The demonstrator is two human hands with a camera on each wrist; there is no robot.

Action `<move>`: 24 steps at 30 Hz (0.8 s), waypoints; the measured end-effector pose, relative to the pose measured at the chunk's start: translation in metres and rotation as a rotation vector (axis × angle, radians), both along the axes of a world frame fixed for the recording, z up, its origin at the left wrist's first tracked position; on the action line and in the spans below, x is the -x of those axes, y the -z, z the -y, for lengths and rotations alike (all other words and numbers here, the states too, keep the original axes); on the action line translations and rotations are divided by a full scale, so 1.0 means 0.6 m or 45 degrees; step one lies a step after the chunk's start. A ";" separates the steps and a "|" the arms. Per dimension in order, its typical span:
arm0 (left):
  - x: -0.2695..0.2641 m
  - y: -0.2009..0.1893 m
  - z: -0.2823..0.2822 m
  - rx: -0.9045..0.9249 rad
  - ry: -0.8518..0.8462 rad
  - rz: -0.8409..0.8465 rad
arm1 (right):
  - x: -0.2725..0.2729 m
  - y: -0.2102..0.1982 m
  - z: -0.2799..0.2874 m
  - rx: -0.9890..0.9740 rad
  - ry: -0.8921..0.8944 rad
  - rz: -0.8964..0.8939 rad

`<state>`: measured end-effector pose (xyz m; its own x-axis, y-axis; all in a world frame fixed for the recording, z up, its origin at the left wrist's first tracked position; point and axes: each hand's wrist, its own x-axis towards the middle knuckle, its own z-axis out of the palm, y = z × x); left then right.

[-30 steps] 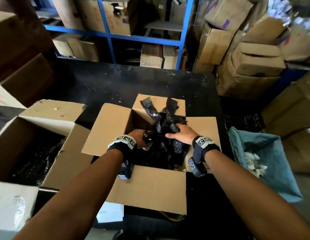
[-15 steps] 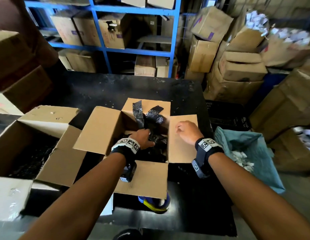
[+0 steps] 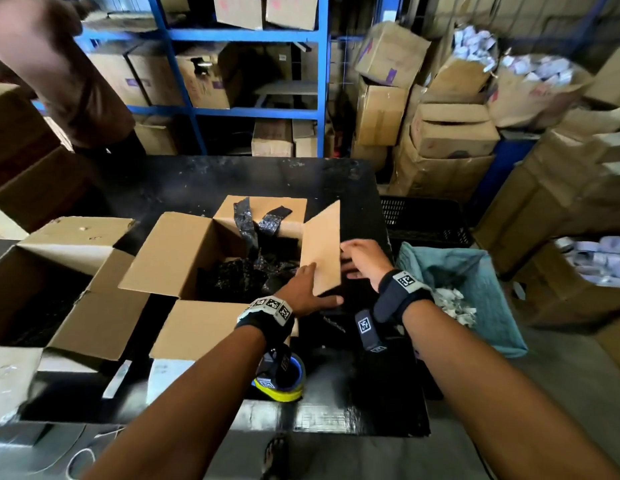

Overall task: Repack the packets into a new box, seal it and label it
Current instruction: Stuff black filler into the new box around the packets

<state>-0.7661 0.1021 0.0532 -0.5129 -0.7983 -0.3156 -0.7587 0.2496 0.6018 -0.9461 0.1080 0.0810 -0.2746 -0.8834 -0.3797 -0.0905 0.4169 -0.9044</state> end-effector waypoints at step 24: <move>-0.150 -0.007 0.021 0.116 -0.260 -0.380 | -0.053 0.370 -0.025 -0.362 -0.873 -1.356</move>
<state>-0.6760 0.0893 0.0572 -0.3989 -0.9116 -0.0989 -0.5929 0.1742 0.7862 -0.9145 0.1230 -0.1409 -0.0823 -0.8882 -0.4519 -0.9760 0.1636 -0.1439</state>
